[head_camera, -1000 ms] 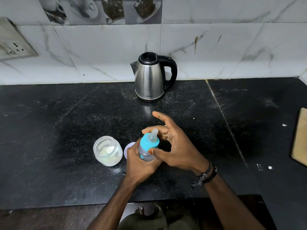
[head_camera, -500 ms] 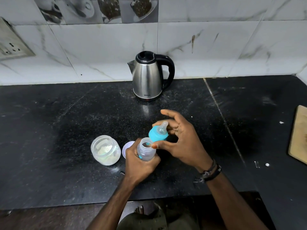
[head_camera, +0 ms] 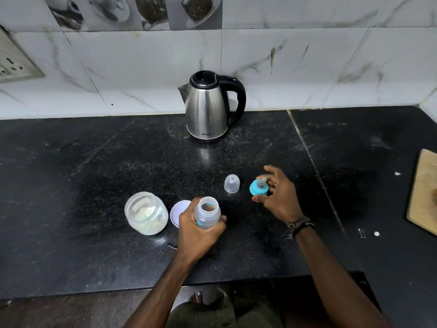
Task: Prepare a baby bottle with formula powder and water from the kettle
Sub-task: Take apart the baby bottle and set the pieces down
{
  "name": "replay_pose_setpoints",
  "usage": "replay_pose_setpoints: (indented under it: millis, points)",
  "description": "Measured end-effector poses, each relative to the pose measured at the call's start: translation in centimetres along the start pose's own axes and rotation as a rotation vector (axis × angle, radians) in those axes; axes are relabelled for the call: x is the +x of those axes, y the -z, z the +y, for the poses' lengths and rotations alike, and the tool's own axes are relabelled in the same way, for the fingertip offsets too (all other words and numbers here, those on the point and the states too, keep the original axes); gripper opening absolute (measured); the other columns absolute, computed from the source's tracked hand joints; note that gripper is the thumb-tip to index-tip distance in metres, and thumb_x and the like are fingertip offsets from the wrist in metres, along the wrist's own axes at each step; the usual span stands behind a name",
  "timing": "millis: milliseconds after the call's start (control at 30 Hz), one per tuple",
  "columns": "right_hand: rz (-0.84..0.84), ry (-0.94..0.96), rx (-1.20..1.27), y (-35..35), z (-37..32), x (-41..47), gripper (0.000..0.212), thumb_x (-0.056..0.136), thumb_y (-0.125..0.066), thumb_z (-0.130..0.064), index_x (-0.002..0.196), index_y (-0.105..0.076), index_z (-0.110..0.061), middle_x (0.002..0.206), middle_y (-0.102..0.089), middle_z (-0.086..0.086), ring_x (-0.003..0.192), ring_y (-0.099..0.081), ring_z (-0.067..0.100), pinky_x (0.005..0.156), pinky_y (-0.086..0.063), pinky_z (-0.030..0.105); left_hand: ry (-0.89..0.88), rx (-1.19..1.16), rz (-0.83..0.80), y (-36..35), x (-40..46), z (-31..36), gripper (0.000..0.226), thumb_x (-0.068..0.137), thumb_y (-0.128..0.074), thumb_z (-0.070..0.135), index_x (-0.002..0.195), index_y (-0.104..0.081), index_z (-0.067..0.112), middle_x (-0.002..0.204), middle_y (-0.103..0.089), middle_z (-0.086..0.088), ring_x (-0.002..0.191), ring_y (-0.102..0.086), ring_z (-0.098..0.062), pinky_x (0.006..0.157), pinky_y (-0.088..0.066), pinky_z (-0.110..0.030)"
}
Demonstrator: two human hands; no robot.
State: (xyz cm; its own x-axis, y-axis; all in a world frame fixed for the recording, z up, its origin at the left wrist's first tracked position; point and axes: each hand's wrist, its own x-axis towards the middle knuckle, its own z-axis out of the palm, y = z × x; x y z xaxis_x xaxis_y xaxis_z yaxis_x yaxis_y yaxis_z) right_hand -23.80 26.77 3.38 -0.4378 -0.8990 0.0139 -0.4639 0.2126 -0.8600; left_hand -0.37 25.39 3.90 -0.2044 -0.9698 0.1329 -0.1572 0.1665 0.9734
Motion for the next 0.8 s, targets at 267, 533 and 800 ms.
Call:
replay_pose_setpoints:
  millis: [267, 533, 800]
  points:
    - [-0.015, -0.071, -0.09, -2.3, 2.9, 1.9, 0.087, 0.058, -0.09, 0.006, 0.135, -0.05, -0.006, 0.111, -0.067, 0.004, 0.101, -0.064, 0.017, 0.089, -0.054, 0.027, 0.028, 0.013, -0.017, -0.4, -0.1, -0.2, 0.035, 0.07, -0.093, 0.016, 0.088, -0.062, 0.019, 0.082, -0.07, -0.005, 0.077, -0.067, -0.028, 0.073, -0.057, -0.039]
    - [-0.087, -0.061, -0.175, -2.4, 4.1, 2.7, 0.093, 0.058, -0.092, 0.002, 0.139, -0.047, -0.008, 0.114, -0.065, 0.006, 0.102, -0.062, 0.016, 0.072, -0.04, -0.002, 0.059, -0.036, -0.042, -0.4, 0.2, -0.5, 0.047, 0.062, -0.098, 0.022, 0.091, -0.062, 0.014, 0.085, -0.068, -0.008, 0.077, -0.064, -0.018, 0.074, -0.055, -0.041]
    - [-0.141, -0.029, -0.15, -1.5, 4.1, 2.1, 0.107, 0.054, -0.097, -0.01, 0.145, -0.04, -0.012, 0.127, -0.061, 0.009, 0.115, -0.058, 0.018, 0.101, -0.044, 0.027, 0.036, 0.002, -0.1, -0.7, 0.2, -0.9, 0.052, 0.065, -0.091, 0.035, 0.103, -0.059, 0.022, 0.092, -0.066, 0.011, 0.084, -0.063, -0.005, 0.078, -0.053, -0.021]
